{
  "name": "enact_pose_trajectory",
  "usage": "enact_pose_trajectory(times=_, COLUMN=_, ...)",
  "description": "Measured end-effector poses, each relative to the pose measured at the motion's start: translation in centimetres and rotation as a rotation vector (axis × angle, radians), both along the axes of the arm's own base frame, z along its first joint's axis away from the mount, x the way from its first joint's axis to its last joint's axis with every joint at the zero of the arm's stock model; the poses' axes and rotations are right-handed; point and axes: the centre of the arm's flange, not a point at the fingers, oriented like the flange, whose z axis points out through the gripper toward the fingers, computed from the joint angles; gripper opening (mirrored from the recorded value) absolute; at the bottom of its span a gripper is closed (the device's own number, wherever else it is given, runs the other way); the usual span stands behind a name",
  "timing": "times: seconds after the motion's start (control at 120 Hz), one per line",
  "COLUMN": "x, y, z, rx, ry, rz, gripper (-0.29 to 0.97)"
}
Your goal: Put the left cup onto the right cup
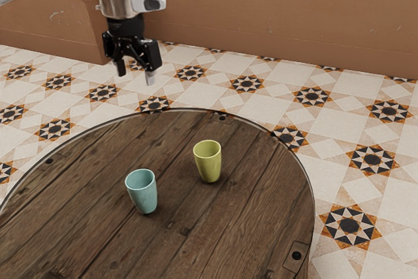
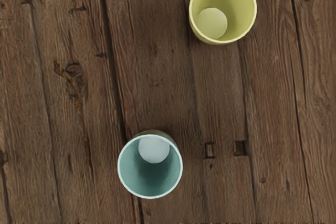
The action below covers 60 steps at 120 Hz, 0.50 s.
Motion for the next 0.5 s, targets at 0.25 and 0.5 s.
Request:
enact_pose_trajectory(times=0.25, x=0.4, y=-0.3, z=-0.6, rx=0.001, ry=0.007, rz=-0.003, gripper=0.68)
enact_pose_trajectory(times=0.5, x=1.9, y=-0.3, z=-2.8, rx=0.004, ry=0.013, rz=-0.009, gripper=0.68)
